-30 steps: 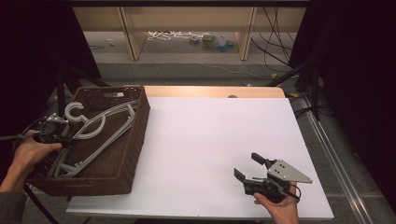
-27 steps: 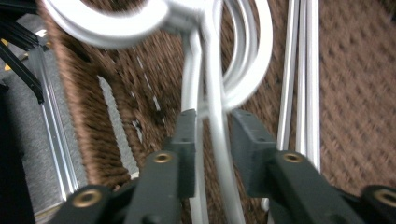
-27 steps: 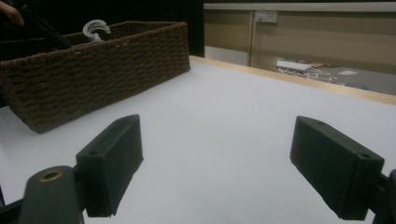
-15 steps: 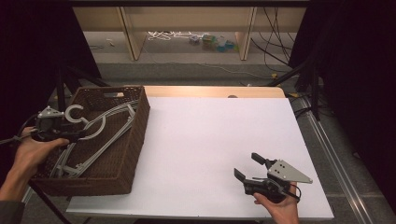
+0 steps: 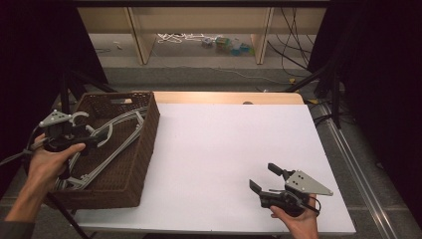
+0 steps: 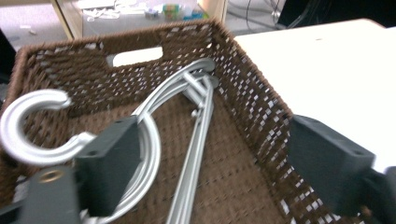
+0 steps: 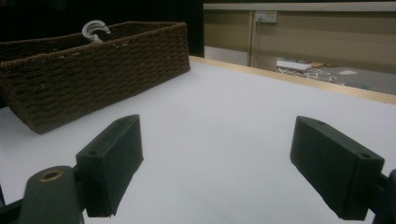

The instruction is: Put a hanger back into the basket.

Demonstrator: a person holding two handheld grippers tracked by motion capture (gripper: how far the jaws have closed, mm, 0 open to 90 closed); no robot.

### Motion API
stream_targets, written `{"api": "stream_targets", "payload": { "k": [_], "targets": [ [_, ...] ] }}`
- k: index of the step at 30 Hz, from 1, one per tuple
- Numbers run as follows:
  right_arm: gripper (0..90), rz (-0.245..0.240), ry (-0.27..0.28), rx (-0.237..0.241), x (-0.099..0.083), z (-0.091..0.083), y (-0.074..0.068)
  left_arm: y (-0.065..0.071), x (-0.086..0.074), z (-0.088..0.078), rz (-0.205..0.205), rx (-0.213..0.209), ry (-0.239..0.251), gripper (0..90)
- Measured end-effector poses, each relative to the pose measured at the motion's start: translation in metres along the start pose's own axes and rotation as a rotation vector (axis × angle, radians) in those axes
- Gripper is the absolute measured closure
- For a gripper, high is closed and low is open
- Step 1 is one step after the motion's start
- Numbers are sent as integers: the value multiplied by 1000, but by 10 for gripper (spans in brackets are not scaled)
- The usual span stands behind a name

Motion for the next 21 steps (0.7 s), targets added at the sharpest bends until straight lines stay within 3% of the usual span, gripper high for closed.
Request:
{"api": "stream_targets", "payload": {
  "k": [9, 21],
  "targets": [
    [179, -2, 7, -8, 0, 1, 0, 37, 9, 3, 25, -52, 75, 159],
    [178, -3, -5, -3, 0, -1, 0, 69, 12, 11, 28, -103, 123, 160]
  ]
}}
Point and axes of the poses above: each handheld gripper's, and its own axes: z roughly forward along the jaws, x roughly out of its top, y roughly to its right, the point moved 4 cm from there along z, roughly forward along the jaws, and after that the axes turned 8 degrees about z, right-handed, at the moved point
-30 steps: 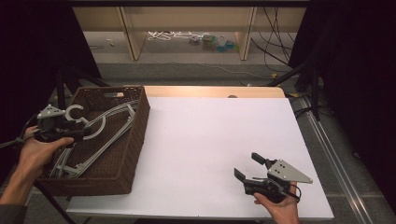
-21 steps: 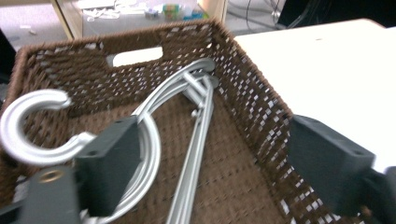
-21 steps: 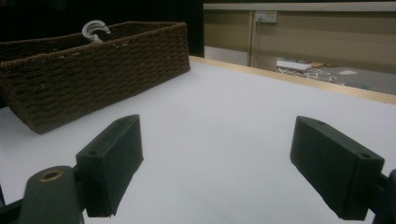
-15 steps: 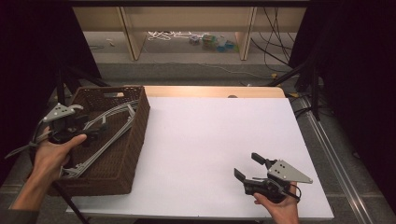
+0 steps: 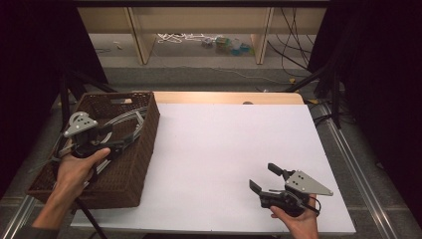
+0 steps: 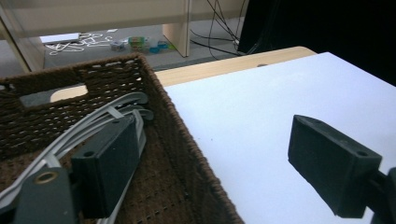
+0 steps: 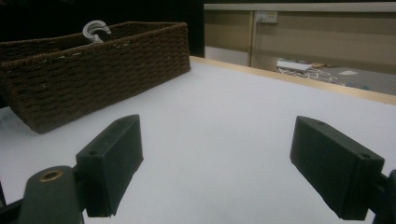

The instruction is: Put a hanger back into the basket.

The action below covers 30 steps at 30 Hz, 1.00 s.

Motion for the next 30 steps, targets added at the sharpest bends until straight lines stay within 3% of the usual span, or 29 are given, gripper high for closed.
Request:
{"api": "stream_targets", "payload": {
  "k": [4, 8, 16, 19, 21, 22, 30],
  "targets": [
    [178, 9, 21, 5, 0, 2, -1, 8, 0, 2, -5, -12, 16, 160],
    [176, -1, 7, -6, 0, 1, 0, 15, 0, 4, -19, -24, 63, 159],
    [160, 3, 4, -11, 0, 0, 0, 37, -2, 11, -9, -78, 95, 157],
    [158, 1, 22, -23, 2, 0, 1, 44, -3, 14, -6, -91, 106, 157],
    [158, -1, 47, -5, 2, 1, 1, 50, -3, 15, -4, -103, 117, 157],
    [158, -11, 25, -8, 2, -1, 2, 53, -2, 15, -3, -109, 122, 157],
    [157, -3, 25, -17, 2, 0, 2, 79, -1, 19, 30, -144, 149, 156]
  ]
}}
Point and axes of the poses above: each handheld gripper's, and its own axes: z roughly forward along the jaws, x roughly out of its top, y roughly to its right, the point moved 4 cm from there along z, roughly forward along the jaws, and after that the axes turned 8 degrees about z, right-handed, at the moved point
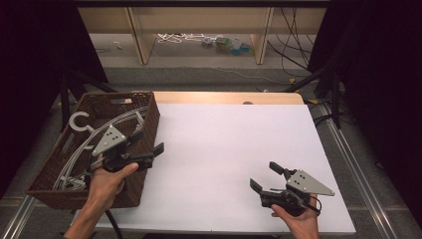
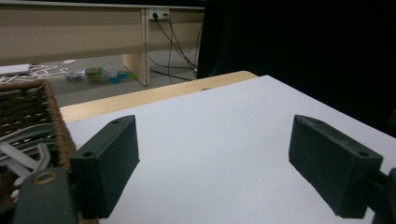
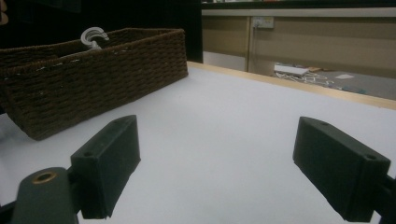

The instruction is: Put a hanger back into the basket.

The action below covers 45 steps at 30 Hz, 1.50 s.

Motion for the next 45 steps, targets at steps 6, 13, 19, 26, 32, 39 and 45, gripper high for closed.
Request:
{"api": "stream_targets", "payload": {
  "k": [6, 13, 19, 26, 32, 39, 45],
  "targets": [
    [157, -3, 9, 19, 0, 0, 1, 21, -4, 8, 38, -35, 1, 157],
    [157, -1, 21, 39, -1, 3, -5, 28, -19, 15, 112, -61, 25, 157],
    [157, 3, 7, 21, -1, 1, -4, 34, -37, 15, 137, -75, 20, 157],
    [157, -9, -8, 27, -2, 3, -7, 35, -51, 7, 157, -78, 32, 157],
    [157, -4, 4, 44, 0, 2, -10, 38, -69, 0, 173, -90, 3, 158],
    [157, -14, -1, 42, -2, 2, -12, 38, -75, -9, 162, -86, -4, 158],
    [157, 14, -7, 36, -2, -5, -11, 36, -75, -13, 180, -71, 2, 158]
  ]
}}
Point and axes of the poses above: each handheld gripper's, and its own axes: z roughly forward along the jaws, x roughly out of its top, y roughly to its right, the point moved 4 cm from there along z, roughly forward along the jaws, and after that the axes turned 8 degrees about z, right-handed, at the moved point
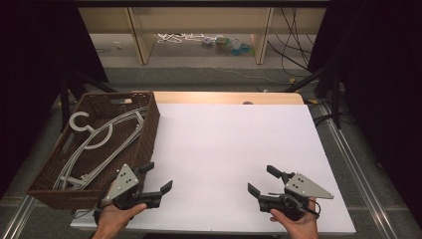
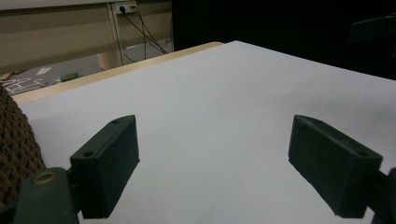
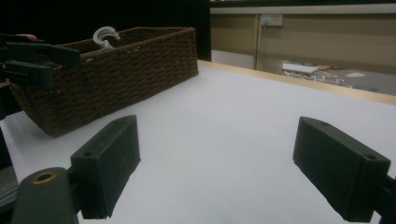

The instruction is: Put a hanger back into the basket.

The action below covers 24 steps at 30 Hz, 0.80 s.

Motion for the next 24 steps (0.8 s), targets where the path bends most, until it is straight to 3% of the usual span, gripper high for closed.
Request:
{"api": "stream_targets", "payload": {
  "k": [2, 4, 5, 9, 24],
  "targets": [
    [157, 33, 6, -7, -1, -4, -1, 0, -1, 1, 12, -11, -3, 158],
    [157, 21, 19, -15, -1, -3, 0, 2, -1, 2, -3, -15, -6, 158],
    [156, 20, -3, -4, -2, -3, -1, 2, -1, 2, -6, -16, -5, 158],
    [157, 13, -5, 5, -3, -1, -3, 2, -1, 2, -12, -20, -8, 158],
    [157, 10, -2, 8, -2, 0, -2, 0, -1, 3, -14, -24, -3, 158]
  ]
}}
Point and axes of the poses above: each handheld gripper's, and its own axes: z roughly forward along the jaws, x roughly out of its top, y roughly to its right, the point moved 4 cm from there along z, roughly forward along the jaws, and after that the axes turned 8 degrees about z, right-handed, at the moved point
